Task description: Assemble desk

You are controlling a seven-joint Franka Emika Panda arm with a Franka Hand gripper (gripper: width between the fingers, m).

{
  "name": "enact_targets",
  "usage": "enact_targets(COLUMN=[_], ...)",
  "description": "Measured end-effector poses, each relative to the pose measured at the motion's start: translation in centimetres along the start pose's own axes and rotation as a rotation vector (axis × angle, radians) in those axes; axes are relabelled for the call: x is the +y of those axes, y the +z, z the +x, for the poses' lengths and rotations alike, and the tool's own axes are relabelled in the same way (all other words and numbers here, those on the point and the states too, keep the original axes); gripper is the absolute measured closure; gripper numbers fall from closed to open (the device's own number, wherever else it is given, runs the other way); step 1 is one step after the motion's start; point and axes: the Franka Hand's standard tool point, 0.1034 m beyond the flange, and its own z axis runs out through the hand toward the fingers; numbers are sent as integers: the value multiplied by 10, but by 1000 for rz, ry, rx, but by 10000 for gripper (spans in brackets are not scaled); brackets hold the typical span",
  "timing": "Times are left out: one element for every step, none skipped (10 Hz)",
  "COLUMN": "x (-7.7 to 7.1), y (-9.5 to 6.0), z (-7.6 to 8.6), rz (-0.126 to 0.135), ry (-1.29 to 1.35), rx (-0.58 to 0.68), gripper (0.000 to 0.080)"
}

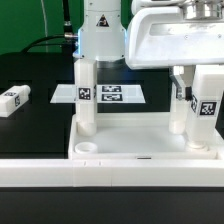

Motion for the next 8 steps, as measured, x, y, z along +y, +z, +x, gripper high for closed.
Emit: enact_targets(x=[0, 0, -1, -1, 0, 2, 2, 2], y=[0, 1, 1, 1, 1, 1, 1, 1], z=[0, 1, 2, 2, 3, 4, 4, 4], rz=[0, -1, -2, -2, -3, -4, -4, -4], ry=[0, -1, -2, -3, -3, -1, -1, -1], rx=[0, 8, 17, 18, 25, 30, 29, 29], gripper=[514, 514, 514, 514, 514, 514, 514, 514])
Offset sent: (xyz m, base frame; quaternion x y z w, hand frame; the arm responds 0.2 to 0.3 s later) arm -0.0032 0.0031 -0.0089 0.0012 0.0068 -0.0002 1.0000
